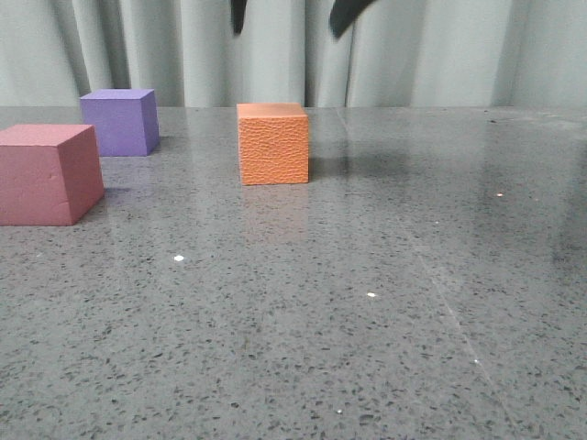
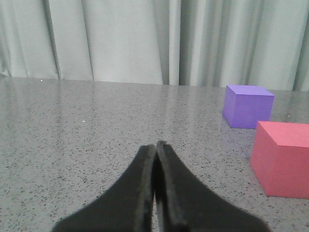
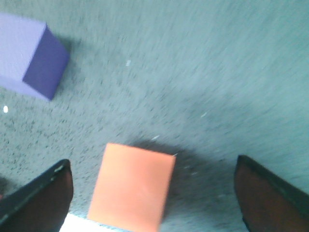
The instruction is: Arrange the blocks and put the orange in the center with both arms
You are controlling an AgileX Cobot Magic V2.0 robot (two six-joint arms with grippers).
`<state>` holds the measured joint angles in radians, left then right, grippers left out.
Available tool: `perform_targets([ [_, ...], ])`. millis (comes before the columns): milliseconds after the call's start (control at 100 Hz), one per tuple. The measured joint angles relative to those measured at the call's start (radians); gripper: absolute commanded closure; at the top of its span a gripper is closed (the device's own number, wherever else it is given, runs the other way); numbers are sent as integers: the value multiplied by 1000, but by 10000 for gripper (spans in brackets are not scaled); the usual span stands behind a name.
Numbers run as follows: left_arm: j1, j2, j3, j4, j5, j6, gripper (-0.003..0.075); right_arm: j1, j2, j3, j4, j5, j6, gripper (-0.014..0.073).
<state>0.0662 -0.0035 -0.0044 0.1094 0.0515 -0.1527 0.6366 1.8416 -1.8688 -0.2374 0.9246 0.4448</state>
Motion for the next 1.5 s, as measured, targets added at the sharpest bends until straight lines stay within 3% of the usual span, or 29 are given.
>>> perform_targets([
  [200, 0, 0, 0, 0, 0, 0, 730, -4, -132, 0, -124, 33, -55, -66],
  [310, 0, 0, 0, 0, 0, 0, 730, -8, -210, 17, -176, 58, -78, -3],
  [430, 0, 0, 0, 0, 0, 0, 730, -10, -320, 112, -232, 64, -83, 133],
  [700, 0, 0, 0, 0, 0, 0, 730, -10, -639, 474, -257, 58, -85, 550],
  [830, 0, 0, 0, 0, 0, 0, 730, -10, -811, 670, -257, 48, -50, 666],
  [1180, 0, 0, 0, 0, 0, 0, 730, -10, -1238, 1043, -259, -13, -6, 661],
  [1500, 0, 0, 0, 0, 0, 0, 730, -10, -1317, 1108, -259, 22, -5, 661],
])
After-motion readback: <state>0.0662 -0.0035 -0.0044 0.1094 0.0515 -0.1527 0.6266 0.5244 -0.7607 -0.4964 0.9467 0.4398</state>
